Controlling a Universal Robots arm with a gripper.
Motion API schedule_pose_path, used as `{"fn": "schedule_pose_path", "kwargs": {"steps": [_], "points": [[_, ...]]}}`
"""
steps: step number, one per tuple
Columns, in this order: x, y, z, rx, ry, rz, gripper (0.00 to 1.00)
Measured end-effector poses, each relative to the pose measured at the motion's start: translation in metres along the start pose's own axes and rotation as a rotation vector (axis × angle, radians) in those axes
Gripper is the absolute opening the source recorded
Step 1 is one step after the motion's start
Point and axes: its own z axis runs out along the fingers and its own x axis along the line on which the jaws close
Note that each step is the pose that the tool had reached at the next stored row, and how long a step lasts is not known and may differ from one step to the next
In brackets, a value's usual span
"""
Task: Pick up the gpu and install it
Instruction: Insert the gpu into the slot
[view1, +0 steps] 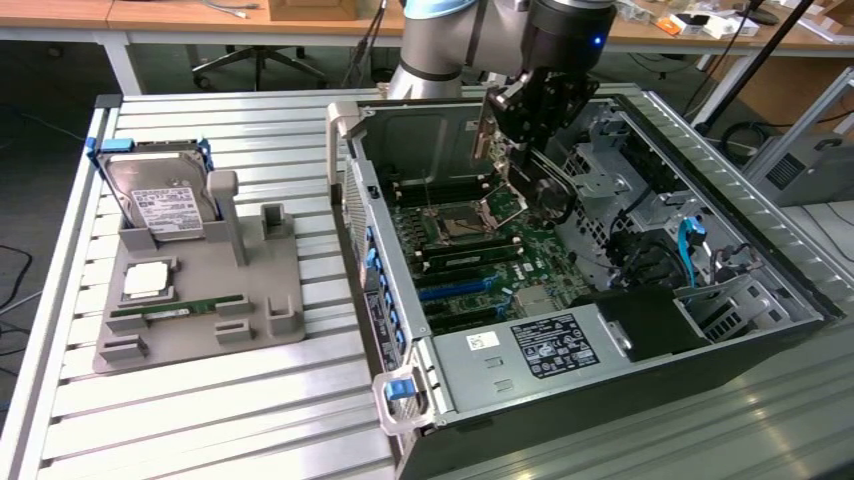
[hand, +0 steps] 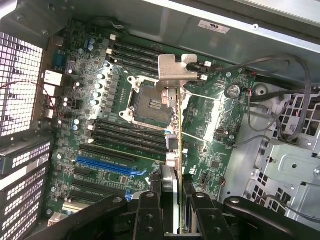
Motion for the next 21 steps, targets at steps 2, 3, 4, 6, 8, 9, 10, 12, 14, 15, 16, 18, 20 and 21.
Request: {"fn": "schedule_pose_path", "kwargs": {"steps": [2,3,4,6,8,9,10,12,14,15,16,18,20,21], "points": [[-0.0001,0.0000,0.0000,-0.0001,-0.0003,-0.004,0.27],[-0.0001,0.0000,0.0000,-0.0002,-0.0004,-0.006,0.27],[-0.0002,0.0000,0.0001,-0.0002,-0.0006,-0.008,0.27],[-0.0003,-0.0001,0.0000,-0.0004,-0.0010,-0.015,0.27],[-0.0003,0.0000,0.0001,-0.0006,-0.0015,-0.021,0.27],[-0.0003,-0.0001,0.0001,-0.0006,-0.0016,-0.022,0.27],[-0.0003,-0.0001,0.0001,-0.0007,-0.0018,-0.025,0.27],[-0.0003,-0.0001,0.0001,-0.0010,-0.0023,-0.032,0.27],[-0.0003,-0.0001,0.0001,-0.0011,-0.0026,-0.036,0.27],[-0.0004,-0.0001,0.0001,-0.0012,-0.0027,-0.038,0.27],[-0.0004,-0.0001,0.0001,-0.0012,-0.0029,-0.040,0.27],[-0.0003,-0.0001,0.0001,-0.0014,-0.0033,-0.045,0.27],[-0.0004,-0.0001,0.0001,-0.0016,-0.0037,-0.050,0.27],[-0.0003,-0.0001,0.0001,-0.0017,-0.0039,-0.053,0.27]]}}
